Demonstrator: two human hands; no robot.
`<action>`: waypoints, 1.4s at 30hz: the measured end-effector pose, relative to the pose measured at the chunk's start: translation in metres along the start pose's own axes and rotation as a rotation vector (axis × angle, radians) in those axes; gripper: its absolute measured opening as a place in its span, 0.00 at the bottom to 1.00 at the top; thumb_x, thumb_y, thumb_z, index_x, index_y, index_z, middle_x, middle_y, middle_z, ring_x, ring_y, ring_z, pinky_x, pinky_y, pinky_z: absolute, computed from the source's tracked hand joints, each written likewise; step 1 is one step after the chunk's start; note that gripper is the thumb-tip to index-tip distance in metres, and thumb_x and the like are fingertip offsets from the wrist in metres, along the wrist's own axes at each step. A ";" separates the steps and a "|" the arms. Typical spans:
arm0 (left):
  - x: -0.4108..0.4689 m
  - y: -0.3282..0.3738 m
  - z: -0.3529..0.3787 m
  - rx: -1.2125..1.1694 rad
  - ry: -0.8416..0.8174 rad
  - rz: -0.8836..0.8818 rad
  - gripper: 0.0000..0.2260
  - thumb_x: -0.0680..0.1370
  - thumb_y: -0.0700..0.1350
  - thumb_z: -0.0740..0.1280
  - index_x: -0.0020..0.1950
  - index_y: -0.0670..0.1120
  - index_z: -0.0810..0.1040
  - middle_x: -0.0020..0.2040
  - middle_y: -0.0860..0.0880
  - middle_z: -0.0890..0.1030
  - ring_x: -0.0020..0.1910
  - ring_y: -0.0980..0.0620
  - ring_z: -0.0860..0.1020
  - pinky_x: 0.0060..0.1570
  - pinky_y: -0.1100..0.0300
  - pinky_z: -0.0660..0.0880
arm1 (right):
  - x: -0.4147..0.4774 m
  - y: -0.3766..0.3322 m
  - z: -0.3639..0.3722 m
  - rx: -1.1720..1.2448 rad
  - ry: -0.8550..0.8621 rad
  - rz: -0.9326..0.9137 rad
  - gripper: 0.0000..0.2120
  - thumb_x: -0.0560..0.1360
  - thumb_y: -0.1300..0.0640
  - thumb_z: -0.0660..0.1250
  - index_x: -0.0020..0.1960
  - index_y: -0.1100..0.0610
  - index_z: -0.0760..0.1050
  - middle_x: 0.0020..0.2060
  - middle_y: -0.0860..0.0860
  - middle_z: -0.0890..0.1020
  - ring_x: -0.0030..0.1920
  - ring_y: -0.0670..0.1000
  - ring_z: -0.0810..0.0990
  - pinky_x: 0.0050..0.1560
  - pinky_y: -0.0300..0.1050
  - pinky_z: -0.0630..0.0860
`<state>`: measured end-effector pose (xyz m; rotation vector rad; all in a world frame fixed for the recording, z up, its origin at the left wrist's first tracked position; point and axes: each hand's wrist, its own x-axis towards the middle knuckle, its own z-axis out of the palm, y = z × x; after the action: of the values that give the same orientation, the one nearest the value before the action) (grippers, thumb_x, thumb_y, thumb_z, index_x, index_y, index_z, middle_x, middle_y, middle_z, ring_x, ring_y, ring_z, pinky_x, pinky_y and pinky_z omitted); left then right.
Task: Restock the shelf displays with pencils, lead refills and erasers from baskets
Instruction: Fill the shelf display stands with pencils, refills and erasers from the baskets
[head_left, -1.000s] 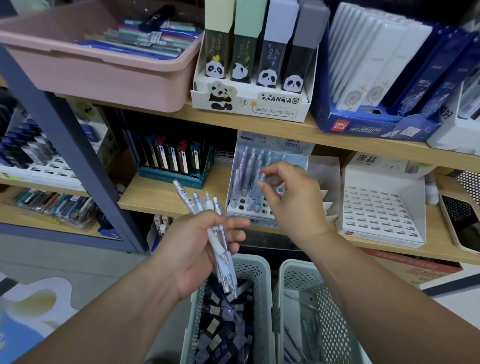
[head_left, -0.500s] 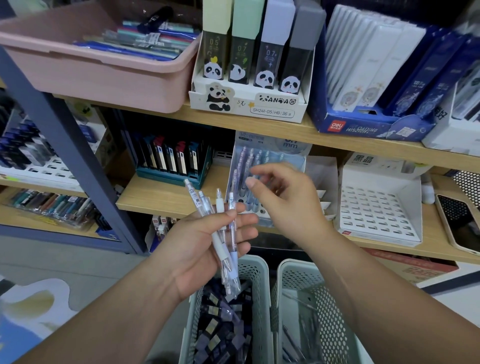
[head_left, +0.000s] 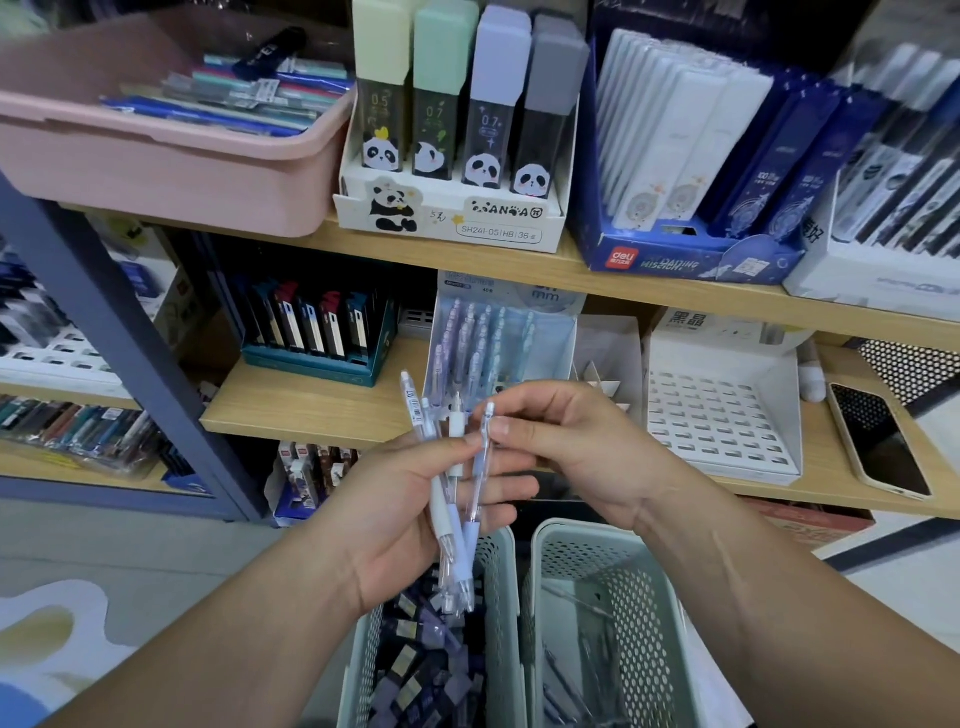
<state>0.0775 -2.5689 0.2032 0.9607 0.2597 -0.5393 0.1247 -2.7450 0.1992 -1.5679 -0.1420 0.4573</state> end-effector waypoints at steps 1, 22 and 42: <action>0.002 -0.001 0.000 -0.002 0.015 -0.005 0.13 0.80 0.40 0.64 0.62 0.39 0.79 0.53 0.36 0.84 0.52 0.38 0.85 0.49 0.48 0.83 | 0.000 0.000 -0.001 0.007 0.018 0.007 0.15 0.67 0.56 0.75 0.52 0.60 0.82 0.48 0.57 0.85 0.46 0.51 0.83 0.47 0.42 0.80; 0.027 -0.006 -0.023 -0.009 0.332 0.000 0.10 0.81 0.46 0.66 0.60 0.45 0.73 0.41 0.40 0.84 0.23 0.52 0.68 0.19 0.62 0.65 | 0.047 0.011 -0.027 -0.608 0.730 -0.573 0.09 0.77 0.59 0.73 0.55 0.53 0.78 0.42 0.38 0.80 0.45 0.39 0.81 0.51 0.39 0.80; 0.023 -0.003 -0.021 0.029 0.283 0.001 0.06 0.81 0.41 0.63 0.57 0.41 0.73 0.43 0.39 0.85 0.24 0.51 0.70 0.24 0.62 0.66 | 0.073 0.023 -0.034 -0.992 0.714 -0.538 0.17 0.76 0.56 0.73 0.65 0.49 0.81 0.57 0.54 0.78 0.54 0.57 0.81 0.55 0.48 0.80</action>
<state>0.0959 -2.5603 0.1796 1.0657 0.5057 -0.4060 0.1994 -2.7515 0.1619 -2.4444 -0.2456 -0.7229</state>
